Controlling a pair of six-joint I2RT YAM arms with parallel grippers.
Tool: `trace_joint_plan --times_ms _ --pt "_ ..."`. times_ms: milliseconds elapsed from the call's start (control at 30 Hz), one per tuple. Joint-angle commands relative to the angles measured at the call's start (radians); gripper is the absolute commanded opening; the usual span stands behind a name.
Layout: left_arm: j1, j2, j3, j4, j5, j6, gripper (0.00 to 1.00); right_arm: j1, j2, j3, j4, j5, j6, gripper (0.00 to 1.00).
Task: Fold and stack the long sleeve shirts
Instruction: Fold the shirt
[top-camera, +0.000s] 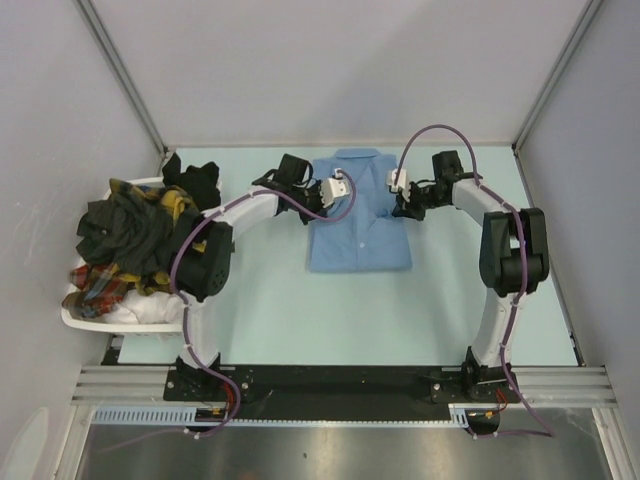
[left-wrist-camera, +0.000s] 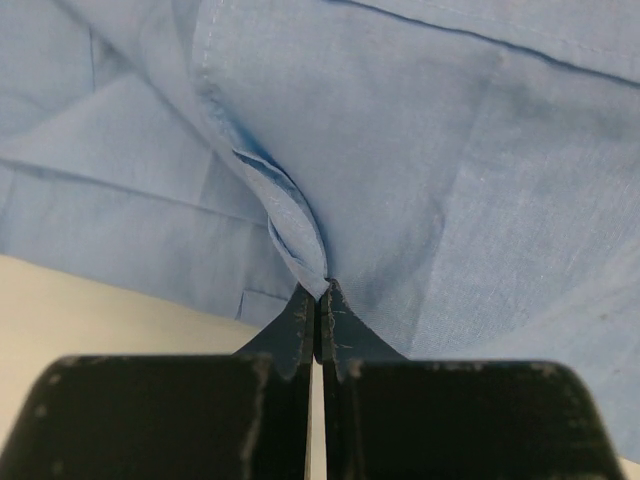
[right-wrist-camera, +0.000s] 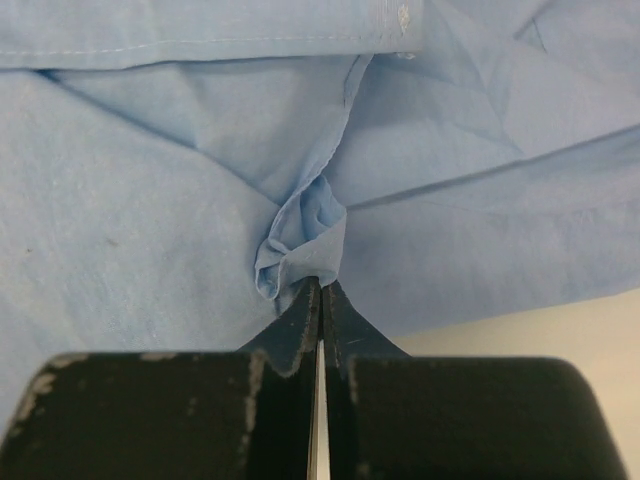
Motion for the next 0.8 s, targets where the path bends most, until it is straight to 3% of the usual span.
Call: trace_joint_plan --times_ms 0,500,533,567,633,667,733,767 --pt "0.015 0.041 0.091 -0.024 -0.034 -0.035 0.00 -0.014 0.053 0.082 0.089 -0.018 0.075 0.00" --pt "0.018 0.136 0.207 -0.074 -0.108 -0.055 0.06 -0.011 0.093 0.105 0.180 0.054 0.161 0.00" --pt "0.018 0.138 0.207 -0.079 -0.106 -0.055 0.07 -0.010 0.091 0.107 0.174 0.074 0.170 0.03" --pt "0.018 0.138 0.210 -0.091 -0.106 -0.055 0.12 -0.011 0.087 0.107 0.172 0.084 0.182 0.13" --pt "0.018 0.139 0.212 -0.099 -0.112 -0.055 0.16 -0.019 0.068 0.105 0.158 0.114 0.222 0.20" --pt "0.018 0.139 0.213 -0.099 -0.115 -0.060 0.19 -0.030 0.061 0.105 0.157 0.126 0.239 0.35" --pt "0.018 0.138 0.226 -0.103 -0.123 -0.076 0.25 -0.045 0.031 0.125 0.122 0.153 0.305 0.46" --pt "0.022 0.135 0.227 -0.105 -0.119 -0.084 0.34 -0.053 0.022 0.139 0.103 0.157 0.328 0.54"
